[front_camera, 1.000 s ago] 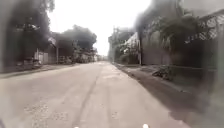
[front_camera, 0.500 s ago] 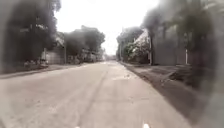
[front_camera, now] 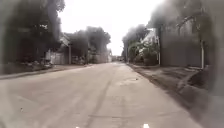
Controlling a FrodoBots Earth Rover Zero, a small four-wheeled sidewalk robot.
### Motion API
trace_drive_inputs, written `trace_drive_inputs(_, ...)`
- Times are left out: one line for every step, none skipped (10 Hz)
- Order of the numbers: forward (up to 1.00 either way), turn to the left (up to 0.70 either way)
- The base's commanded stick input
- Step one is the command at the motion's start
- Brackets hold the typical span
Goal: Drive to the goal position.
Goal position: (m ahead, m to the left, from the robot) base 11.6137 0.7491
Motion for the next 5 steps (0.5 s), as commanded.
trace_drive_inputs(0.85,0.08)
trace_drive_inputs(0.85,0.05)
trace_drive_inputs(0.85,0.01)
trace_drive_inputs(0.85,0.03)
trace_drive_inputs(0.85,0.03)
